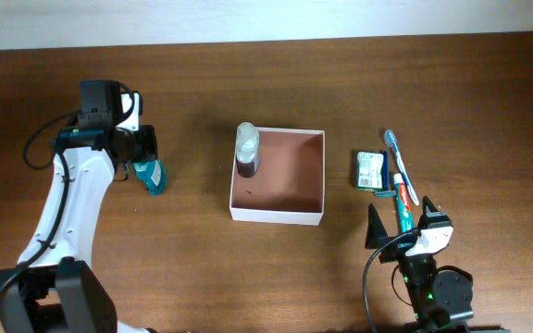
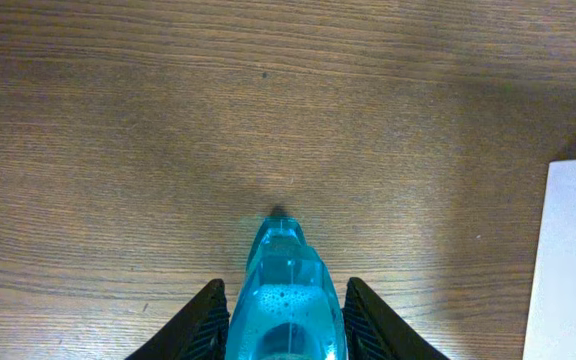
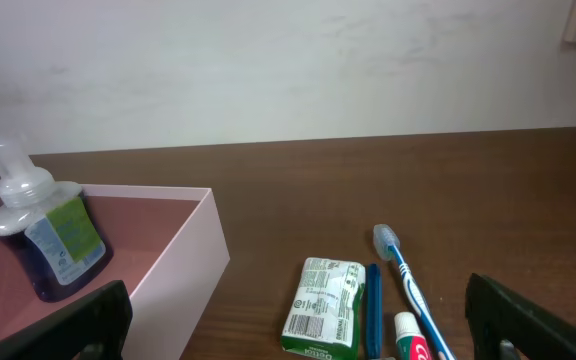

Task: Pack container
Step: 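Lower the left gripper onto the mouthwash bottle cap and close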

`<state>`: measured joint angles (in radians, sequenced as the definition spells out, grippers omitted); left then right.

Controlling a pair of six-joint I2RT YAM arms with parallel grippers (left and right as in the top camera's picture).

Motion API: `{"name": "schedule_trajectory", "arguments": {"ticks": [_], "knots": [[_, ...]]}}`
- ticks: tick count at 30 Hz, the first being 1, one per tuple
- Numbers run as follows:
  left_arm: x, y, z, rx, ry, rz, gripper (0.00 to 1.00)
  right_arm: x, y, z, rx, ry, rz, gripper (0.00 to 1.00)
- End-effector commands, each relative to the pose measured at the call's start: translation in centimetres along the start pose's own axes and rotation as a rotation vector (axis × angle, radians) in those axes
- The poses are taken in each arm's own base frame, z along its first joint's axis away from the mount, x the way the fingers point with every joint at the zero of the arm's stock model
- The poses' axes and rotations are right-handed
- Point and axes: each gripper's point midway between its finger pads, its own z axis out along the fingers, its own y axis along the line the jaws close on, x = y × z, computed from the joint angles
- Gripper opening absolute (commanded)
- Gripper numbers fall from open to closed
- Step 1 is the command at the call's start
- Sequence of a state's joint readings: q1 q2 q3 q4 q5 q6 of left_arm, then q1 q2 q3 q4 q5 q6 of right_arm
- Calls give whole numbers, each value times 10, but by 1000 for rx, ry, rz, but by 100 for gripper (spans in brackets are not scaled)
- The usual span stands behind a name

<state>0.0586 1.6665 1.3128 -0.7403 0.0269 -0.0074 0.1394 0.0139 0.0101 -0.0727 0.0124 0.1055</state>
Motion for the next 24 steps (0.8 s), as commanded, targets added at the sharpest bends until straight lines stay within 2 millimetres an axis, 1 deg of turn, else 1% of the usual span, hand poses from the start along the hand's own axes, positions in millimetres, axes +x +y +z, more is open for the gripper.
{"name": "schedule_trajectory", "arguments": {"ticks": [1,5,9,11,13,16,20,21,24], "knots": [[-7,-2,-11,10,-30,-1,37,2,1,0,-6,2,-1,98],[-7,-2,-11,11,-27,-7,36,2,1,0,-6,2,-1,98],[-7,-2,-11,11,-27,-7,28,2,1,0,-6,2,-1,98],[-7,-2,-13,11,-33,-8,21,2,1,0,-6,2,-1,98],[-10,-2,-18,11,-47,-7,19,2,1,0,-6,2,-1,98],[-15,-2,-33,11,-87,-10,20,2,1,0,-6,2,-1,99],[-20,-4,-60,14,-148,-25,20,2,1,0,-6,2,-1,98],[-21,-6,-71,17,-167,-24,20,2,1,0,-6,2,-1,98],[-21,-16,-92,33,-207,-6,20,2,1,0,-6,2,-1,98]]}}
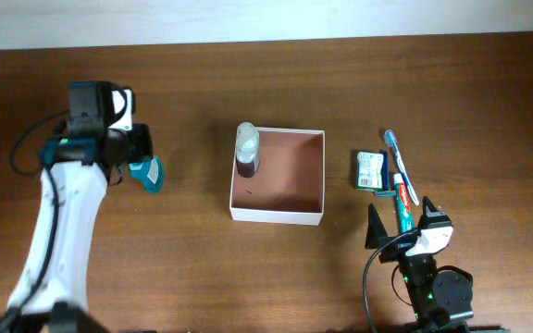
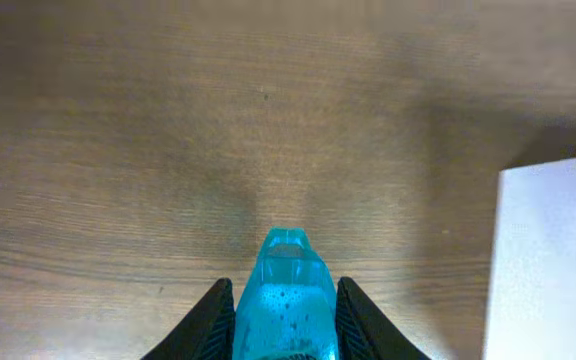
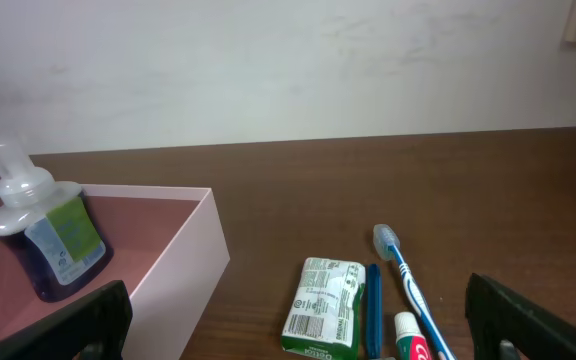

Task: Pack container
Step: 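Lower the left gripper onto the mouthwash bottle cap and close, then lift the mouthwash bottle with the left gripper and carry it over the box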

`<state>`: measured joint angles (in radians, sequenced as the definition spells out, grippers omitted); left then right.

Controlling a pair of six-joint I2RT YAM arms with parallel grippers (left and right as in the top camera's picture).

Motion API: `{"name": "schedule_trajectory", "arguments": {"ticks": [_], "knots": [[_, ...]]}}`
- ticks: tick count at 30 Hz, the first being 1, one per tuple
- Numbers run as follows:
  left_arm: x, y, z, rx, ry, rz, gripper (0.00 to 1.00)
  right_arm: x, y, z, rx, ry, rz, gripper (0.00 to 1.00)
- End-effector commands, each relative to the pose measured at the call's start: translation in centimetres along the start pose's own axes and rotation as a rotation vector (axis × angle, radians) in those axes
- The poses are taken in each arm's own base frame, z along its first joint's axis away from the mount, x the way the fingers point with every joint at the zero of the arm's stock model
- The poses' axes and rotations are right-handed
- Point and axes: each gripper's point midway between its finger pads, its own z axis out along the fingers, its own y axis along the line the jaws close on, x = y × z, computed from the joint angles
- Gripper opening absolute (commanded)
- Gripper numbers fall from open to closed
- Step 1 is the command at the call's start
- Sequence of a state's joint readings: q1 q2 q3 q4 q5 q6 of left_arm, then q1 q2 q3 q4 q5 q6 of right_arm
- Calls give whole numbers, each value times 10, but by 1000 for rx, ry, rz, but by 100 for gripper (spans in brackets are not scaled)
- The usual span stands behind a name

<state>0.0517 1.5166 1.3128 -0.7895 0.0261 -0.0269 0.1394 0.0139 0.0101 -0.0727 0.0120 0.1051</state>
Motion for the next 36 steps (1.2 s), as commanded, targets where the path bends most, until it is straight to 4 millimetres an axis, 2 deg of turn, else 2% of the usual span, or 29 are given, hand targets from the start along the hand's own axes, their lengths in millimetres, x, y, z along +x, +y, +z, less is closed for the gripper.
{"name": "schedule_trajectory", "arguments": {"ticks": [1,9,17,27,36], "knots": [[-17,-18,-46,39,-123,17,20,2,1,0,-6,2,-1,99],[-9,-76,-96,124,-207,111,19,2,1,0,-6,2,-1,98],[5,-119,-107,205,-195,107,20,2,1,0,-6,2,-1,98],[15,-145,-112,263,-172,66,19,2,1,0,-6,2,-1,98],[17,-150,-114,243,-173,-47,20,2,1,0,-6,2,-1,98]]}}
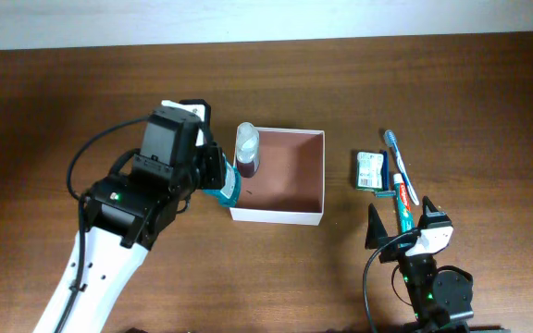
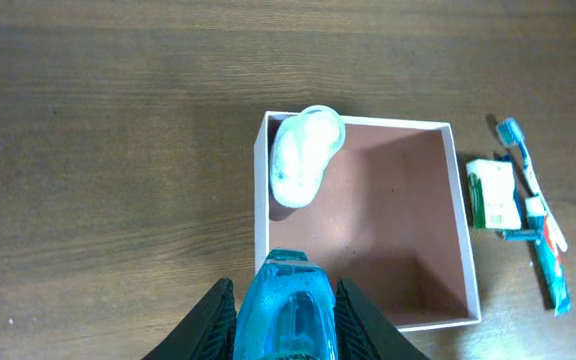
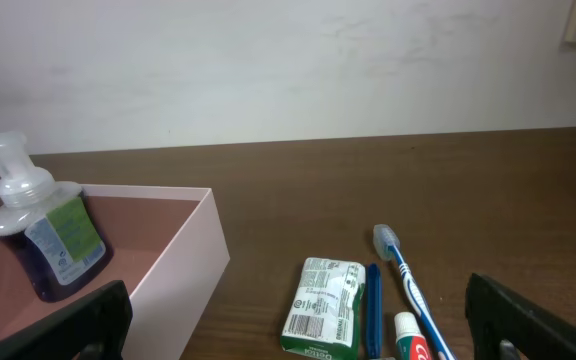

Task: Pack container
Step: 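Lift the mouthwash bottle with the left gripper and carry it over the box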

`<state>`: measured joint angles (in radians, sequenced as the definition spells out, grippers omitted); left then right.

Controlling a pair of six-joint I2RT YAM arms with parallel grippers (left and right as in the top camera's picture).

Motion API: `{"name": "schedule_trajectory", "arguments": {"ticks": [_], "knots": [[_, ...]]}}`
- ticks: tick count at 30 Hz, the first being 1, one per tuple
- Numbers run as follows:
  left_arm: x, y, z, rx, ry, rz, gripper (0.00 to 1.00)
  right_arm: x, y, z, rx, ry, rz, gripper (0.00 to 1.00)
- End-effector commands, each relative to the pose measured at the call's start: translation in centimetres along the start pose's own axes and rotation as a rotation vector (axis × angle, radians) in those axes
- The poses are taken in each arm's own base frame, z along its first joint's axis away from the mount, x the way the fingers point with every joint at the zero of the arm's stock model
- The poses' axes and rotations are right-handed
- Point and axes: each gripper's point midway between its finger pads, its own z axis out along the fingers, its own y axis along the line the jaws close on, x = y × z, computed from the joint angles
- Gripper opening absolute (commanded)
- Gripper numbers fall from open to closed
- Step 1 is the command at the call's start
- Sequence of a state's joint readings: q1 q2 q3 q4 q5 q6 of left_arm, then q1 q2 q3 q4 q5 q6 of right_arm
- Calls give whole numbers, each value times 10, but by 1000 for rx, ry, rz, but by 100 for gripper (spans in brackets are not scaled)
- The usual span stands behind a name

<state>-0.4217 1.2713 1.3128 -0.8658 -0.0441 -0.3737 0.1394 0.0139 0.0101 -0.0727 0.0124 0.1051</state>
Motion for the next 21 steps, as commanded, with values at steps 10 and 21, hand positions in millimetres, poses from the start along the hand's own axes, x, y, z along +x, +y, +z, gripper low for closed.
{"name": "schedule_trajectory", "arguments": {"ticks": [10,21], "knots": [[-7,-30,3,-10,-67,-6,19,2,1,0,-6,2,-1,98],[5,-30,37,-92,-14,25,20,2,1,0,-6,2,-1,98]]}}
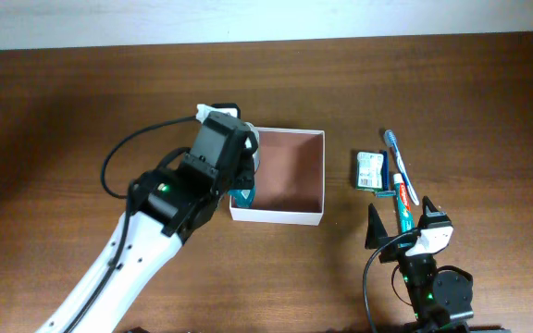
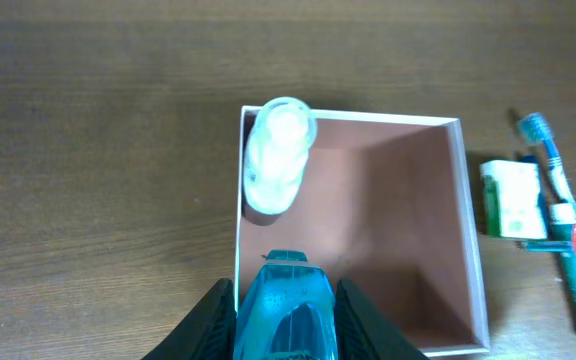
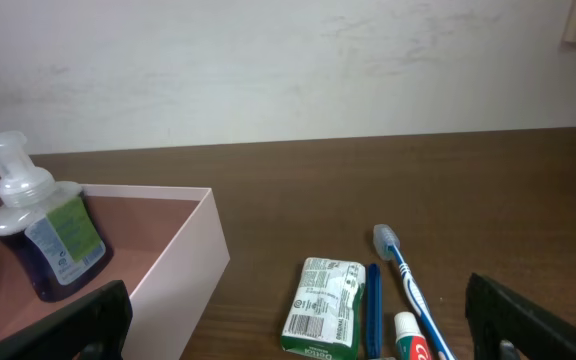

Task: Pack container
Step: 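Lift the mouthwash bottle with the left gripper and carry it over the box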

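My left gripper [image 2: 286, 328] is shut on a clear teal bottle [image 2: 286, 305], held above the front left corner of the white box [image 2: 473, 230]; overhead the teal bottle [image 1: 243, 196] peeks out from under the arm at the box [image 1: 315, 176]. A pump soap bottle [image 2: 278, 165] stands in the box's back left corner, and the right wrist view shows the pump bottle [image 3: 43, 240] too. My right gripper [image 3: 298, 325] rests open and empty near the table's front right, also seen overhead [image 1: 402, 222].
Right of the box lie a green soap packet [image 1: 369, 170], a blue-and-white toothbrush [image 1: 400, 165], a toothpaste tube [image 1: 402, 205] and a thin blue stick [image 3: 373, 298]. The left arm [image 1: 155, 240] reaches across the table's middle left.
My left gripper, still holding the teal bottle, has moved right from just outside the box's left wall to above its front left corner. The right arm is unchanged.
My left gripper was shut on the teal bottle low at the table's far left. It then held it a little higher there. Later it was high beside the box's left wall, and now it is above the box's front left corner.
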`<state>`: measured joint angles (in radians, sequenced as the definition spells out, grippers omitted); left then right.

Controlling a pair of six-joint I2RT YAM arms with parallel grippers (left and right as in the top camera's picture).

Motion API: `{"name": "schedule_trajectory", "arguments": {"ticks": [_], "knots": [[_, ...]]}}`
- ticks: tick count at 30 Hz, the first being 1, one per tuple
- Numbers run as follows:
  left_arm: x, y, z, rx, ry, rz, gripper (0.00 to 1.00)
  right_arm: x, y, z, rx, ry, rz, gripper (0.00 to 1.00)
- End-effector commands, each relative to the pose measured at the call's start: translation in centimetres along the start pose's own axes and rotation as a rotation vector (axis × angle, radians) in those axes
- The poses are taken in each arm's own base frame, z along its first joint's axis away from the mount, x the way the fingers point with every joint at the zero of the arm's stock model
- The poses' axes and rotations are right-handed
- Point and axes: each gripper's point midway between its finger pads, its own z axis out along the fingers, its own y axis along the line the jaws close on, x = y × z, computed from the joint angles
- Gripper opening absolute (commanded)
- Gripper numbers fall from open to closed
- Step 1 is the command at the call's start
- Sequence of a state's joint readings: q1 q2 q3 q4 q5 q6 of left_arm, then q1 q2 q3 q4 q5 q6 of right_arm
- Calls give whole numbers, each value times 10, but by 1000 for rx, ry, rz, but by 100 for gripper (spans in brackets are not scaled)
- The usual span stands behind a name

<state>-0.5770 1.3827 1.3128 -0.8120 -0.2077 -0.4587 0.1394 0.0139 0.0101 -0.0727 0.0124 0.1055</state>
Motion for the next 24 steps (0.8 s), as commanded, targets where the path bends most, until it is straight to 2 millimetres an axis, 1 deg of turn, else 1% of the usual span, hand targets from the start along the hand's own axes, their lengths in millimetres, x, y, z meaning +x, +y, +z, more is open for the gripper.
{"name": "schedule_trajectory", "arguments": {"ticks": [1,9,19,24], "knots": [[-7,-1,6,-21,-23,-14,19,2,1,0,-6,2,-1,98],[-4,-3,21,-33,-1,-8,20,2,1,0,-6,2,-1,98],[0,-1,32,-60,20,0,20,2,1,0,-6,2,-1,98],[7,0,44,-80,51,9,20,2,1,0,-6,2,-1,98]]}}
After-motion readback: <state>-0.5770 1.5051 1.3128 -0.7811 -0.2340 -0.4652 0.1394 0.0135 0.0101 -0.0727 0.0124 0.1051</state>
